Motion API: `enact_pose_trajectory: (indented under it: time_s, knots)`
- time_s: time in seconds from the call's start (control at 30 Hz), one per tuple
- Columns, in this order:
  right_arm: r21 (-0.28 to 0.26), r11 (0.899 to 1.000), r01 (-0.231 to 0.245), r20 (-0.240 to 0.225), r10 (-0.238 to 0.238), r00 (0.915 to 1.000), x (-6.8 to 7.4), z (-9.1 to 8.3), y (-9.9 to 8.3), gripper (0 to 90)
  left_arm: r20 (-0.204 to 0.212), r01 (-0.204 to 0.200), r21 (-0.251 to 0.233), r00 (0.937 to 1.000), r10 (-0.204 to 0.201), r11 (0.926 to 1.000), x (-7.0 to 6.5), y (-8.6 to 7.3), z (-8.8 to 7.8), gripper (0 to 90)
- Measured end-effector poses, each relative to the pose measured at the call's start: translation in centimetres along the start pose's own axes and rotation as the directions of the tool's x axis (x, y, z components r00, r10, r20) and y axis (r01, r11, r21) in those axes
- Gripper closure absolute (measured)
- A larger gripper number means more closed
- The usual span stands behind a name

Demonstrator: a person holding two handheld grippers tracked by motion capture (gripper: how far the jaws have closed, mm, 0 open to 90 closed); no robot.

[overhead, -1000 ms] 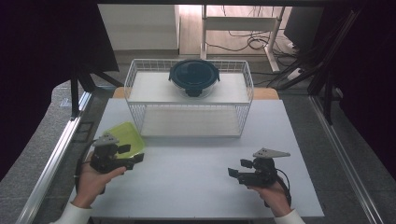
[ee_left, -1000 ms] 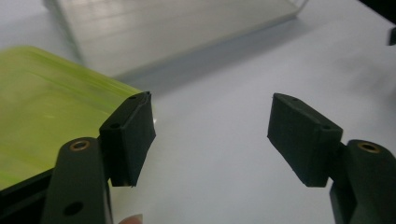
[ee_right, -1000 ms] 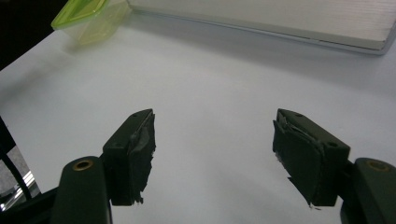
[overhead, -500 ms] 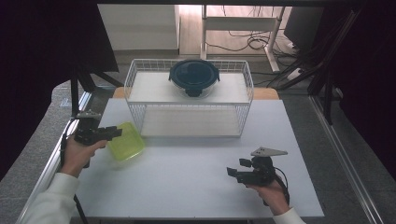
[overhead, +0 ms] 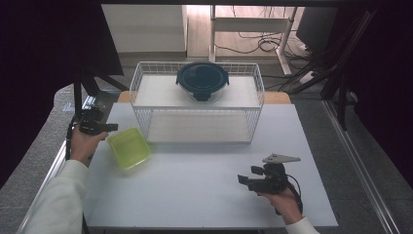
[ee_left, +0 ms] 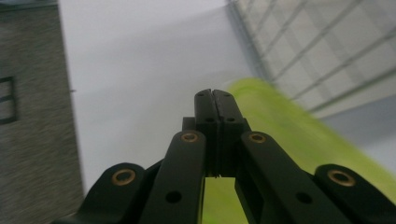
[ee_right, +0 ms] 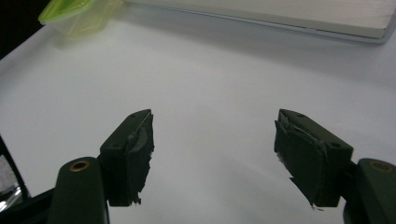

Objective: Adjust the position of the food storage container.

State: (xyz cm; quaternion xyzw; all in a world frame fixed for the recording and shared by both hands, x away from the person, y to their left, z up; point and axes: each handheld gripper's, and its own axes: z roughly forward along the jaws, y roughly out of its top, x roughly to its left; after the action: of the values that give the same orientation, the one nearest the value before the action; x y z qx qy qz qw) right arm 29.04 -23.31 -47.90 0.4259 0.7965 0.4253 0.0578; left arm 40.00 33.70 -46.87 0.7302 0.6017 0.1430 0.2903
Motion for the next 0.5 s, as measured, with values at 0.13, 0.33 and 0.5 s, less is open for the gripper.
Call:
enact_pose_trajectory:
  time_s: [0.13,0.33,0.5]
  knots:
    - [-0.007,1.0,-0.007,-0.01,0.007,0.9999,0.0,-0.2,0.0,28.1,-0.045,-0.038,0.041,0.9982,0.04,0.9984,0.6,0.6,1.3,90.0]
    - [-0.006,1.0,-0.017,-0.004,0.017,0.9998,-0.3,-0.2,0.0,27.6,-0.054,-0.119,0.106,0.9906,0.126,0.9871,0.5,0.7,2.8,90.0]
    - [-0.001,1.0,-0.031,-0.002,0.031,0.9995,-0.5,-0.1,-0.2,27.6,-0.041,-0.169,0.124,0.9837,0.175,0.9778,0.7,0.8,2.8,90.0]
